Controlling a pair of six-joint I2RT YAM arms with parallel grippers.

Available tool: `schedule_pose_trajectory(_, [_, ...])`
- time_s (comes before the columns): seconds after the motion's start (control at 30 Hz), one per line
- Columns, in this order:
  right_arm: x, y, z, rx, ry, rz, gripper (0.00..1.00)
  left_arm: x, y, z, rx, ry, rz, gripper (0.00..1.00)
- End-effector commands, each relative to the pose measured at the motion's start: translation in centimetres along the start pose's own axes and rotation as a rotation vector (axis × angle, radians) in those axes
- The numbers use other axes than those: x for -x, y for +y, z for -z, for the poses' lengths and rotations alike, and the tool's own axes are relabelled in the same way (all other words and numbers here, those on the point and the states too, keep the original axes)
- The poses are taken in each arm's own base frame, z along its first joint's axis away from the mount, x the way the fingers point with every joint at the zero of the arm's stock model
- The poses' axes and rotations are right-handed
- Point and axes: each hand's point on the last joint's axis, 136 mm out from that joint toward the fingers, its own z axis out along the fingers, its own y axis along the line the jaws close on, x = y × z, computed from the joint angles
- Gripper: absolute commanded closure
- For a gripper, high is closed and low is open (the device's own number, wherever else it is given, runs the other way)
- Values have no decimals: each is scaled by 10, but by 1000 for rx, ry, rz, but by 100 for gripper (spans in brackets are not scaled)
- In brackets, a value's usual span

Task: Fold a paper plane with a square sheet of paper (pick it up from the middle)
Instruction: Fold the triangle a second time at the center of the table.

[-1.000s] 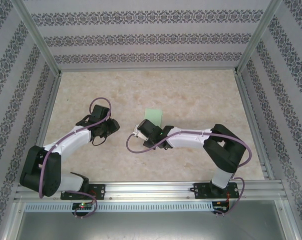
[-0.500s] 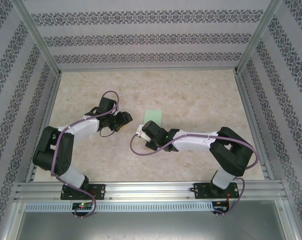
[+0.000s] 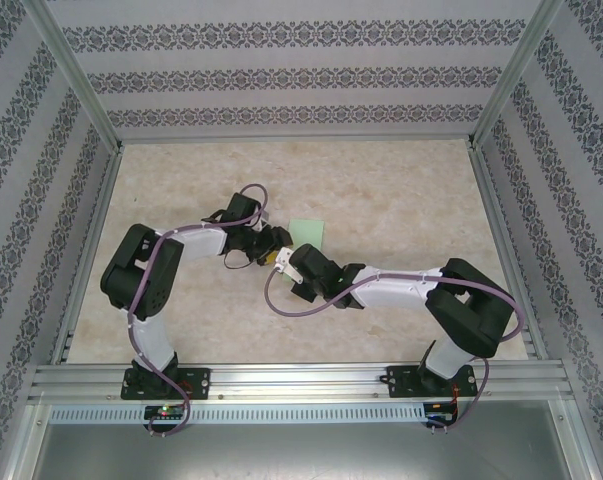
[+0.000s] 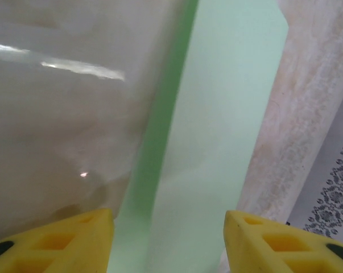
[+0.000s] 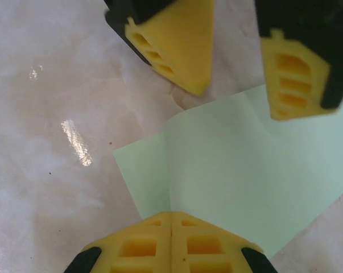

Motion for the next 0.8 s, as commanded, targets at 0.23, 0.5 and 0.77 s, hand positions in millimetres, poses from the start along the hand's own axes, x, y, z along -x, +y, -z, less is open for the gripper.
schedule_pose_trajectory(0.23, [4,-6,2,-30,-44,-57,98,3,-38,-14,-132,42,-47,55])
schedule_pose_trajectory(0.5, [2,-10,3,-52,-39,-75,82,4,-42,-17,-155,51,-34,59])
schedule_pose_trajectory(0.77, [13,-6,13,-1,-72,-231,61,3,-43,-19,-166,67,-29,64])
